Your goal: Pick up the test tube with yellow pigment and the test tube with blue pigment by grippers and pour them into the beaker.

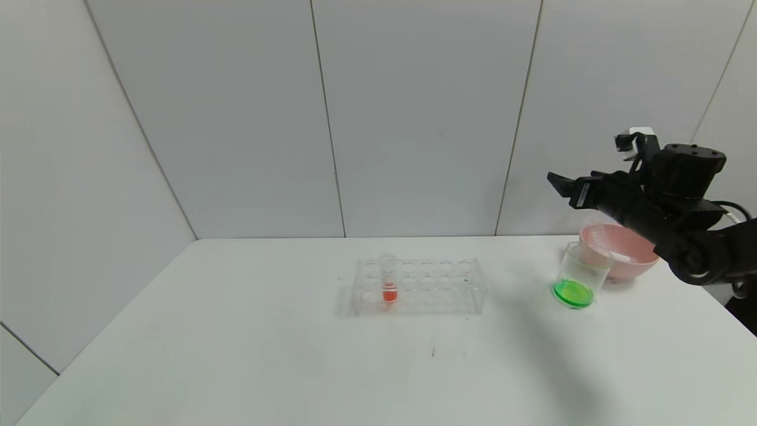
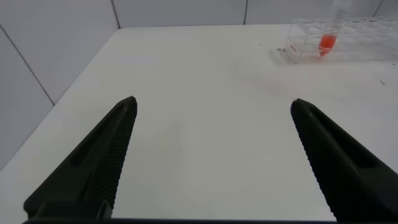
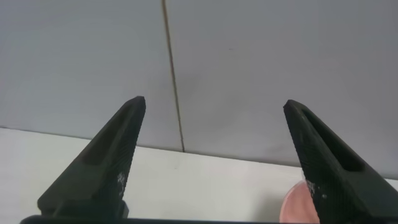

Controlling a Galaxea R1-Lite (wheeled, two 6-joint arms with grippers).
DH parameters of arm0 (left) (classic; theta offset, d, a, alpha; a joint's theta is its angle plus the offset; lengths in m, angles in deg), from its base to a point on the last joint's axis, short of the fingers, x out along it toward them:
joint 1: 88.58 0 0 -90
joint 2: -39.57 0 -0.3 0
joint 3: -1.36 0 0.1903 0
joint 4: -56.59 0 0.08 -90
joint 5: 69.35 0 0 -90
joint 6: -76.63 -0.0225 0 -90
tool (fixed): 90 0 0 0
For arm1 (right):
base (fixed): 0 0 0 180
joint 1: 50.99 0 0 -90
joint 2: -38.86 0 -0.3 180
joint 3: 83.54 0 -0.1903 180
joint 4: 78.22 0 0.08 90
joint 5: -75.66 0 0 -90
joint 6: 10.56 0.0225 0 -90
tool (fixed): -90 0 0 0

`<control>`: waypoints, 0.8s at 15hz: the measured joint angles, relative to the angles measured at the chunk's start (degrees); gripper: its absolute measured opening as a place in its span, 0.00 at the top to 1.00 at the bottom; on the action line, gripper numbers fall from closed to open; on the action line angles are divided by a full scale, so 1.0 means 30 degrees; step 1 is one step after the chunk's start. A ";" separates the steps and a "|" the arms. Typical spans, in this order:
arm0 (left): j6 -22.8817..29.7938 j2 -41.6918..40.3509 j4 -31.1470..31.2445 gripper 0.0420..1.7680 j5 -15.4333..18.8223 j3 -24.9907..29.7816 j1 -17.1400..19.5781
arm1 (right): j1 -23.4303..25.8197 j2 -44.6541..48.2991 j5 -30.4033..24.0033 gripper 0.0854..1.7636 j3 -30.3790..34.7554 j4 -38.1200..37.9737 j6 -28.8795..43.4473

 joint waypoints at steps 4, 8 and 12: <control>0.0000 0.0000 0.0008 0.00 0.0000 0.0000 -0.0008 | -0.0402 0.4836 -0.0073 0.07 0.4844 0.1650 0.0016; 0.0000 0.0000 0.0000 0.00 0.0000 0.0000 -0.0008 | -0.0524 1.0541 -0.0045 0.06 0.9391 0.2824 -0.0037; 0.0008 0.0000 0.0000 0.00 0.0000 0.0000 -0.0008 | -0.0561 1.7128 0.0000 0.05 1.2946 0.2076 -0.0593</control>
